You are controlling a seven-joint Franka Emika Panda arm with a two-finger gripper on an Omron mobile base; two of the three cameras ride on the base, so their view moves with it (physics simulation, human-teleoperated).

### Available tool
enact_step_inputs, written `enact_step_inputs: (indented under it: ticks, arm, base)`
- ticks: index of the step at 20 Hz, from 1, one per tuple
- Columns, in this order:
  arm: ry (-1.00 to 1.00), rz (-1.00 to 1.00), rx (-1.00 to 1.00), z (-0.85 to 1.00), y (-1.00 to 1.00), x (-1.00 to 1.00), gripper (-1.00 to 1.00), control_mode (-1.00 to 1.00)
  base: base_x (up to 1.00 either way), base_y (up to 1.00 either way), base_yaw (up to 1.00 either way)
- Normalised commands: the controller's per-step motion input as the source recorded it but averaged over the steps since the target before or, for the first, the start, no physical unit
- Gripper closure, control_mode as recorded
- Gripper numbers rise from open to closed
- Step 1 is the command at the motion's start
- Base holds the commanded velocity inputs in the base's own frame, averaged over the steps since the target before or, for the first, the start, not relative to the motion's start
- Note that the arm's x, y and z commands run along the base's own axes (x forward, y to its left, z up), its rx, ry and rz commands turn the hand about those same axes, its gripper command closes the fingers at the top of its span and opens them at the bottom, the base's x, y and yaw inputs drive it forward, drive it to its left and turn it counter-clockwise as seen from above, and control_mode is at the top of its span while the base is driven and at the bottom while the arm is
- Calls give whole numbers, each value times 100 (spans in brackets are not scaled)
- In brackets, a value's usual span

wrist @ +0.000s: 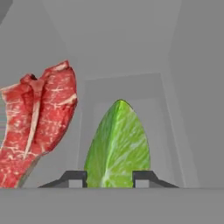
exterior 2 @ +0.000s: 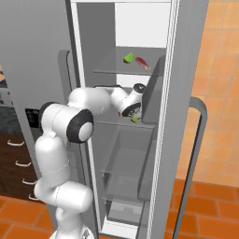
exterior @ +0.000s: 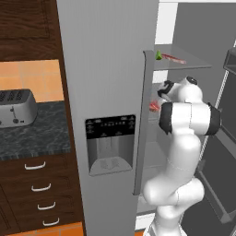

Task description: Place one lemon wedge and one steak in each tupperware on the nearby counter, to pack two identical lunches.

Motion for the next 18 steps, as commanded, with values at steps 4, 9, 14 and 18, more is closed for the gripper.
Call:
enact_step_inputs:
  ticks: [4, 9, 14, 18]
  arm:
    - [-27, -2, -4, 6, 40, -100, 100, -100]
    - [-7, 0, 0, 85, 23, -100, 100, -100]
    - [2, 0, 0, 100, 11, -100, 100, -100]
    - [14, 0, 0, 67, 24, -95, 100, -100]
  base:
    - [0, 0, 0]
    - [0, 0, 0]
    - [0, 0, 0]
    - [0, 0, 0]
